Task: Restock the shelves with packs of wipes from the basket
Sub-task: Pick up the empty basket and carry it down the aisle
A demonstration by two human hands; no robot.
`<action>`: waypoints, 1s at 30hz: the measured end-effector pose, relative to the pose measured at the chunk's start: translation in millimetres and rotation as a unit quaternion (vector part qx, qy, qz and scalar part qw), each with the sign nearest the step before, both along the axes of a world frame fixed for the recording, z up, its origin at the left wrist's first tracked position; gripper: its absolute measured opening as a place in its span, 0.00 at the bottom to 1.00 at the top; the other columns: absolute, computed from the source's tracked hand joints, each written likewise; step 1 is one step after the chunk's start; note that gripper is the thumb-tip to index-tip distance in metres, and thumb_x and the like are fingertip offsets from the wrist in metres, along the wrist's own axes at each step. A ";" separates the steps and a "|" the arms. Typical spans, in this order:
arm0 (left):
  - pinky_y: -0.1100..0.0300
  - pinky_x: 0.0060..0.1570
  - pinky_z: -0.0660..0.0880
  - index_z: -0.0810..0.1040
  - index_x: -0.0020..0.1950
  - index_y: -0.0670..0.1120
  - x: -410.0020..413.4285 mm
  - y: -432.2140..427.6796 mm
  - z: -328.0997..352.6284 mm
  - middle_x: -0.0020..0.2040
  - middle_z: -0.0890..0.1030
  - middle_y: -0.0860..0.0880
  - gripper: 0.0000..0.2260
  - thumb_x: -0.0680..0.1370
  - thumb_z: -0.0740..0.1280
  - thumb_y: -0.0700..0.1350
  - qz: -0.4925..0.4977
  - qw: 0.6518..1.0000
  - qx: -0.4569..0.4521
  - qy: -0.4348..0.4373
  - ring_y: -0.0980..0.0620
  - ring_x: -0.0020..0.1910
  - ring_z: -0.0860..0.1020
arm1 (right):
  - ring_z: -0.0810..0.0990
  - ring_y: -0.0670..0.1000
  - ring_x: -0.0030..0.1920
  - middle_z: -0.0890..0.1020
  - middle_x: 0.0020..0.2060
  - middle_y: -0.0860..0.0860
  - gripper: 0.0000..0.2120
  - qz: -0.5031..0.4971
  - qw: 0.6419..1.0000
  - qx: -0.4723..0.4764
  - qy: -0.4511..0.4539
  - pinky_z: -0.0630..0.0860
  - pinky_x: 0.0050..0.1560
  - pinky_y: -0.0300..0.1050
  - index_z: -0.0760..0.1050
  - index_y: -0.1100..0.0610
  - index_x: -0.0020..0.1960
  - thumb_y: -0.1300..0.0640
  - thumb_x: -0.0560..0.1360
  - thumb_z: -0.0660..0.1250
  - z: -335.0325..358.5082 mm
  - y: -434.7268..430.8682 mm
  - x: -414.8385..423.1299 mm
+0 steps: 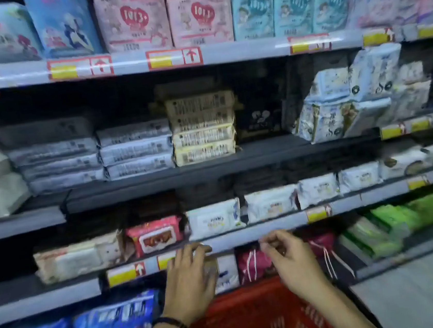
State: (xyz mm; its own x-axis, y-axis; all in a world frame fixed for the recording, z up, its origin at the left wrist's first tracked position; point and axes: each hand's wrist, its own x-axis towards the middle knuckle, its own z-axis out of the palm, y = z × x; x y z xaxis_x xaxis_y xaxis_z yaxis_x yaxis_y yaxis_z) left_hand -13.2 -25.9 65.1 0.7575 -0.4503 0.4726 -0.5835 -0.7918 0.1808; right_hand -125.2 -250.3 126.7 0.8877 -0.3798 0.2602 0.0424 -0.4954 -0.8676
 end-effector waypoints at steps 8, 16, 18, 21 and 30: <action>0.38 0.75 0.66 0.52 0.84 0.53 -14.6 76.0 -146.1 0.84 0.56 0.38 0.39 0.79 0.68 0.59 0.244 0.876 0.047 0.413 0.32 0.79 0.63 | 0.71 0.50 0.75 0.76 0.70 0.41 0.23 0.022 0.911 -0.175 0.374 0.62 0.78 0.55 0.73 0.38 0.71 0.35 0.77 0.64 -193.9 51.2 -119.4; 0.51 0.66 0.76 0.44 0.86 0.57 -7.8 56.9 -164.9 0.75 0.73 0.37 0.43 0.78 0.69 0.48 0.094 0.845 0.099 0.516 0.39 0.68 0.78 | 0.58 0.56 0.80 0.66 0.76 0.49 0.27 0.007 0.854 -0.253 0.454 0.50 0.78 0.70 0.69 0.43 0.75 0.36 0.79 0.62 -234.9 91.1 -160.2; 0.49 0.64 0.79 0.40 0.85 0.57 -0.5 49.0 -171.5 0.71 0.77 0.38 0.50 0.74 0.73 0.53 0.078 0.843 0.086 0.524 0.38 0.63 0.81 | 0.59 0.56 0.79 0.67 0.74 0.50 0.26 -0.022 0.859 -0.220 0.463 0.52 0.78 0.70 0.70 0.44 0.73 0.37 0.77 0.65 -234.0 92.3 -162.5; 0.49 0.65 0.77 0.52 0.82 0.50 5.8 30.2 -186.1 0.72 0.76 0.40 0.47 0.71 0.75 0.57 0.079 0.838 0.087 0.533 0.39 0.63 0.80 | 0.59 0.59 0.78 0.63 0.74 0.53 0.38 -0.177 0.860 -0.149 0.454 0.57 0.79 0.63 0.64 0.44 0.75 0.36 0.70 0.74 -234.2 96.8 -173.4; 0.40 0.67 0.73 0.64 0.76 0.46 -26.9 -92.1 -151.2 0.74 0.69 0.39 0.30 0.77 0.68 0.56 0.068 0.917 0.197 0.340 0.34 0.72 0.71 | 0.75 0.72 0.63 0.70 0.68 0.68 0.41 -0.555 0.629 0.468 0.276 0.78 0.62 0.70 0.60 0.60 0.66 0.39 0.70 0.79 -266.5 23.9 -170.0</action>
